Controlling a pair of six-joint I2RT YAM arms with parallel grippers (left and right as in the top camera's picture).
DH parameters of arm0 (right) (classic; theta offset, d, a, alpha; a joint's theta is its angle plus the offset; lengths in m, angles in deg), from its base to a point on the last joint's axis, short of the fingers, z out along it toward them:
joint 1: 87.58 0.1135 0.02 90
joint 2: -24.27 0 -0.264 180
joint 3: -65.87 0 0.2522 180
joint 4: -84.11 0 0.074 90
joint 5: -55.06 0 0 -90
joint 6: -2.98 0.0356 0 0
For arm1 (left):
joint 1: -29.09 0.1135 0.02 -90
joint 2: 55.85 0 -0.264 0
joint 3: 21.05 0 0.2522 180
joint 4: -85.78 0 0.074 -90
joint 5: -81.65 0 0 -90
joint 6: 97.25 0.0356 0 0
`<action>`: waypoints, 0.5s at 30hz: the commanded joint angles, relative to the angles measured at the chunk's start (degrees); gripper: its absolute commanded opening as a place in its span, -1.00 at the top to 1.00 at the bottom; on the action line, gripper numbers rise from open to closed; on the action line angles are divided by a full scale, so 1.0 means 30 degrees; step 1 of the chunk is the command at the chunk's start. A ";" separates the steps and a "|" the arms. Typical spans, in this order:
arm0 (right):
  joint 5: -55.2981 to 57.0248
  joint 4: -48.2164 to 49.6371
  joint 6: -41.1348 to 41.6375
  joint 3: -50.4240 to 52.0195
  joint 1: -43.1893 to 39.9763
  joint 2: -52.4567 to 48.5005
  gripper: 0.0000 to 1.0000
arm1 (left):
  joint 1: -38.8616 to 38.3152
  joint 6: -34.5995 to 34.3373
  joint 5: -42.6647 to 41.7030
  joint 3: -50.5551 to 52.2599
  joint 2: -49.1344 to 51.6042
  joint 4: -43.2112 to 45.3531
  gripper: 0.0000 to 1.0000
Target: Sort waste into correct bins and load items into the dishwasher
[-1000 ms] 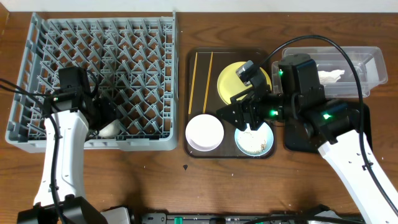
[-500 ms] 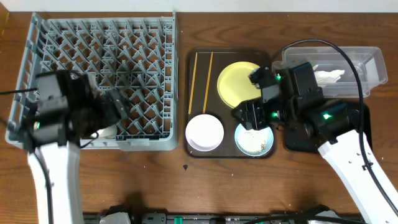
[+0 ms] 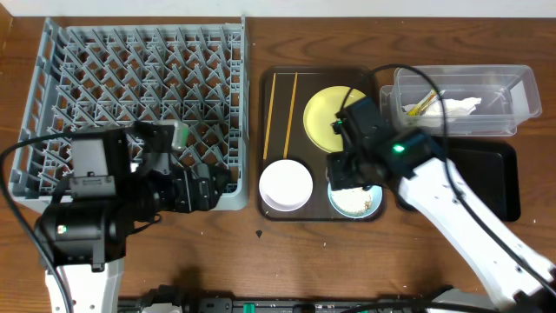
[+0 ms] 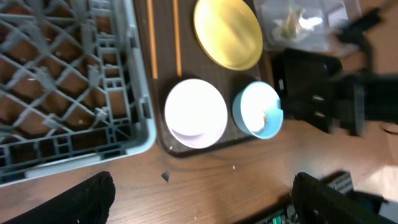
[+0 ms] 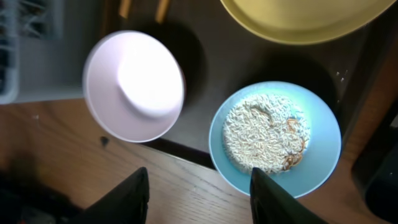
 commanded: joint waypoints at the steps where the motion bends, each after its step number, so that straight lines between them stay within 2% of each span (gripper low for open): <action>1: 0.0772 -0.0022 0.1319 0.0226 0.0831 -0.2251 0.10 | -0.1122 0.0474 -0.0153 -0.0240 0.0437 -0.0146 -0.83; 5: 0.1690 -0.0073 0.2499 0.0226 0.1158 -0.4401 0.21 | -0.1421 0.0466 0.0699 -0.0240 0.0670 -0.0291 -0.82; 9: 0.1916 0.0466 0.2688 0.0226 0.1144 -0.6200 0.24 | -0.1421 0.0466 0.1406 -0.0240 0.0670 -0.0423 -0.83; 10: 0.1902 0.0678 0.2718 0.0226 0.1144 -0.6732 0.29 | -0.1413 0.0474 0.1413 -0.0240 0.0670 -0.0423 -0.83; 11: 0.1902 0.0801 0.2725 0.0226 0.1144 -0.7096 0.36 | -0.1421 0.0466 0.1413 -0.0240 0.0670 -0.0415 -0.83; 15: 0.1909 0.1166 0.2929 0.0226 0.1078 -0.7970 0.91 | -0.1421 0.0474 0.1413 -0.0240 0.0678 -0.0415 -0.83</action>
